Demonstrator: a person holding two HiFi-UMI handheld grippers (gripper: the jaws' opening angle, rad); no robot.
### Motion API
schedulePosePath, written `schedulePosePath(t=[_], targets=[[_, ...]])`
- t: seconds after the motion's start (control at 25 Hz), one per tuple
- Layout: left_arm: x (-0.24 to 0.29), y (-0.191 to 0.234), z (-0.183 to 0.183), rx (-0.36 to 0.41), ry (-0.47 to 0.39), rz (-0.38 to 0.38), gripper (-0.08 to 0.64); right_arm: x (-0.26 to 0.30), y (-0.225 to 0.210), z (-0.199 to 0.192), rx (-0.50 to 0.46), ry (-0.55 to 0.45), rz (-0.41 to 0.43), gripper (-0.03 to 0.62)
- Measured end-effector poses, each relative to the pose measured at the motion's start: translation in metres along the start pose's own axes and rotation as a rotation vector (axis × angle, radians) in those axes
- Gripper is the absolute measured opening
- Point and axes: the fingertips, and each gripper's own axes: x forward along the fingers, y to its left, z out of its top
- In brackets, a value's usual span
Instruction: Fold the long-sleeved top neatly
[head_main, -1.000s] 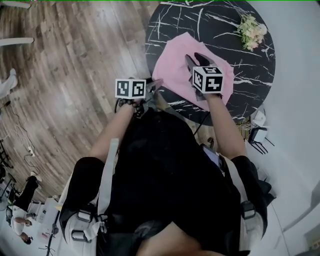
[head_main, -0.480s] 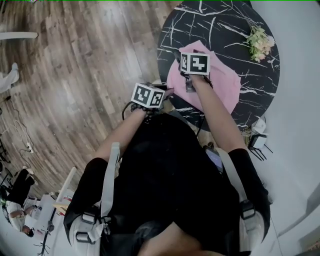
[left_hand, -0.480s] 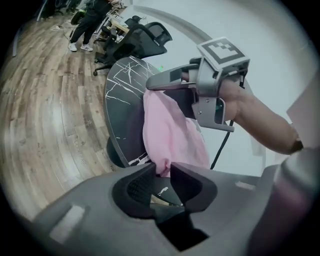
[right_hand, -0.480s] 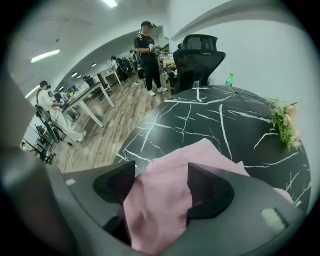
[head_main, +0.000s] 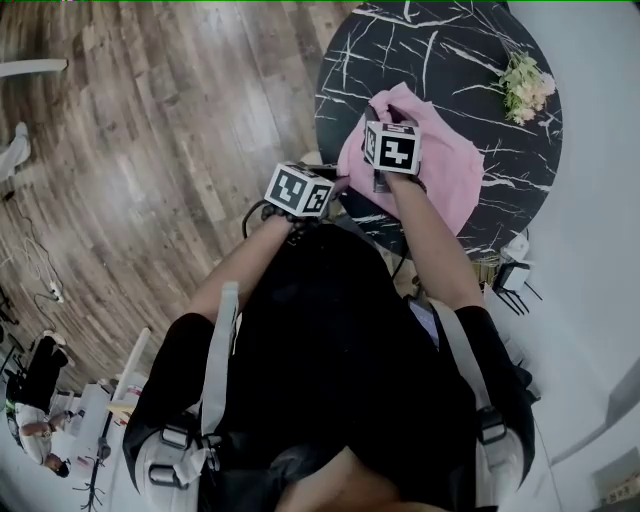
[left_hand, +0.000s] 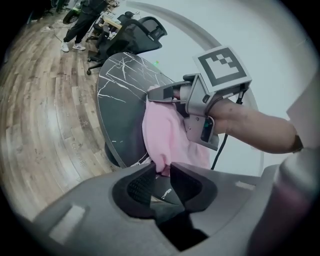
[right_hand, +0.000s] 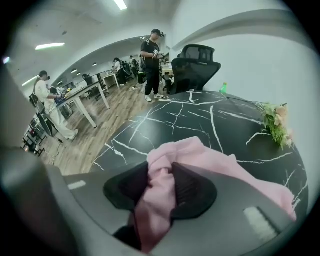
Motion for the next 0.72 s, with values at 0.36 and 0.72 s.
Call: schedulePosePath(t=[0.36,0.72], targets=[[-0.006,-0.043,0.024,0.025,-0.043,-0.109,0.041,-0.028,-0.007,0.009,0.096,-0.100,0.197,0.084],[0.015,-0.156,0.027,0.267,0.073,-0.235,0.040,-0.122,-0.068,0.013,0.360,-0.392,0.425,0.078]])
